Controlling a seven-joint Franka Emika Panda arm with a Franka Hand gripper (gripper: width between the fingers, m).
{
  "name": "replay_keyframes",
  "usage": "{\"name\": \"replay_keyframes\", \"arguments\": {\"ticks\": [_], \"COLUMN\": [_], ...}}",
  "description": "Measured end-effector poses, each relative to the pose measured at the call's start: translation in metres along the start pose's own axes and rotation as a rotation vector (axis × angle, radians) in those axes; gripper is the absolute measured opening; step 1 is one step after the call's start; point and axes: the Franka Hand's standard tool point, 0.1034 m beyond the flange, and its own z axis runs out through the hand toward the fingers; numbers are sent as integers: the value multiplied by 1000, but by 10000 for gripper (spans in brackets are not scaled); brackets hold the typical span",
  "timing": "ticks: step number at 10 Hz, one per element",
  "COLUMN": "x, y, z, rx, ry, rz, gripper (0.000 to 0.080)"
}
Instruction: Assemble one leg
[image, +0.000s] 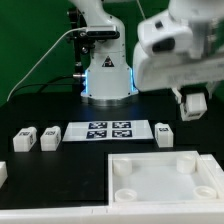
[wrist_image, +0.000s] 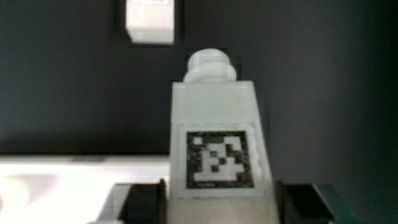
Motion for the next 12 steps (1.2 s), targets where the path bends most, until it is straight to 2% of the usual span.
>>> {"name": "replay_keyframes", "arguments": {"ticks": [1,3,4,5,6,7,8,9,10,12], "x": [11,11,10,16,23,36,55,64,60,59], "y": [-4,-4,-5,-4,5,12,14,15,14,15], "z": [-8,-6,-4,-6,3,-4,-26,-31,-24,-22], "rx": [6,10,14,19,11,-2,-8,-6,-6,-6], "ry": [147,380,458,583,650,627,640,653,645,641], "rz": [-3,-15,-22,-45,-66,-78,-91,-87,-90,-90], "gripper": [293,293,293,293,293,293,293,293,293,293]}}
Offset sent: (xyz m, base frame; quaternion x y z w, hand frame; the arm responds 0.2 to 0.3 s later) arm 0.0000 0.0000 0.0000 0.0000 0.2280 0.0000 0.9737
